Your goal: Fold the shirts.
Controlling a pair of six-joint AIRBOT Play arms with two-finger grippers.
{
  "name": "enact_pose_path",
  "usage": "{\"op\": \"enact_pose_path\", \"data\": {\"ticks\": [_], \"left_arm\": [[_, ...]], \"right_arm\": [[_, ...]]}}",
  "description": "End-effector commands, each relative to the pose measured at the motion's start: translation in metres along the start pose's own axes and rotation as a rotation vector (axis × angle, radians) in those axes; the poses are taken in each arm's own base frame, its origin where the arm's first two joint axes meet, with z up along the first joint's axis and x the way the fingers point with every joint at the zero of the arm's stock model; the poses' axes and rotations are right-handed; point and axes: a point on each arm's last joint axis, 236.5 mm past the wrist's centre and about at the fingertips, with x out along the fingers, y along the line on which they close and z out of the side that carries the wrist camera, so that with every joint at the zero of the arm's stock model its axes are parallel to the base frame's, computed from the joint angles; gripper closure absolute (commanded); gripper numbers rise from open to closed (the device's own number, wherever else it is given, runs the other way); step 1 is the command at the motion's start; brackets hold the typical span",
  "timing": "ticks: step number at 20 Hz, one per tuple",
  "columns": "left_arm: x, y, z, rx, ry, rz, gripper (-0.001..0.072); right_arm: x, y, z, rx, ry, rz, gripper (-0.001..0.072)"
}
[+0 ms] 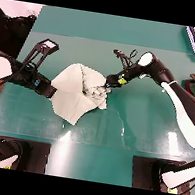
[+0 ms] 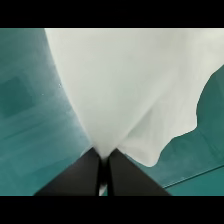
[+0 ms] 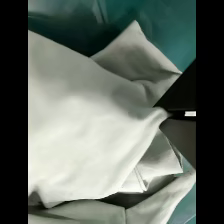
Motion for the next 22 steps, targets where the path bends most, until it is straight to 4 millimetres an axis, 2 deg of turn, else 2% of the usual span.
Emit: {"op": "enact_pose_path", "data": {"ticks": [1,2,4,6,8,9,11,14,16,18,19,20,22], "left_arm": [[-0.001,0.004,0.0,-0.01,-0.002,0.015,0.0673],[-0.005,0.015,0.002,-0.008,-0.006,0.062,0.0673],[-0.034,0.056,0.016,-0.024,-0.059,0.233,0.0673],[-0.089,0.089,0.043,-0.047,-0.187,0.371,0.0673],[-0.15,0.1,0.069,-0.081,-0.352,0.408,0.0673],[-0.18,0.101,0.08,-0.101,-0.441,0.402,0.0673],[-0.236,0.102,0.094,-0.134,-0.601,0.387,0.0673],[-0.306,0.1,0.097,-0.175,-0.788,0.348,0.0673],[-0.349,0.092,0.096,-0.186,-0.913,0.29,0.0673],[-0.375,0.08,0.093,-0.179,-0.992,0.225,0.0673],[-0.382,0.072,0.093,-0.168,-1.015,0.186,0.0673],[-0.385,0.062,0.095,-0.152,-1.03,0.145,0.0673],[-0.393,0.039,0.104,-0.082,-1.077,0.064,0.0673]], "right_arm": [[-0.004,0.001,0.009,-0.025,-0.039,-0.006,0.0695],[-0.017,0.003,0.014,-0.034,-0.07,-0.014,0.0695],[-0.068,0.008,0.032,-0.058,-0.196,-0.039,0.0695],[-0.144,0.012,0.05,-0.069,-0.38,-0.073,0.0695],[-0.227,0.019,0.054,-0.084,-0.567,-0.121,0.0695],[-0.267,0.024,0.051,-0.093,-0.657,-0.148,0.0696],[-0.335,0.043,0.039,-0.136,-0.789,-0.195,0.0696],[-0.421,0.097,0.013,-0.248,-0.97,-0.259,0.0696],[-0.473,0.138,-0.012,-0.329,-1.102,-0.306,0.0697],[-0.512,0.169,-0.037,-0.386,-1.208,-0.357,0.0697],[-0.527,0.179,-0.048,-0.4,-1.249,-0.385,0.0697],[-0.54,0.185,-0.059,-0.391,-1.284,-0.409,0.0697],[-0.556,0.183,-0.073,-0.36,-1.309,-0.465,0.0697]]}}
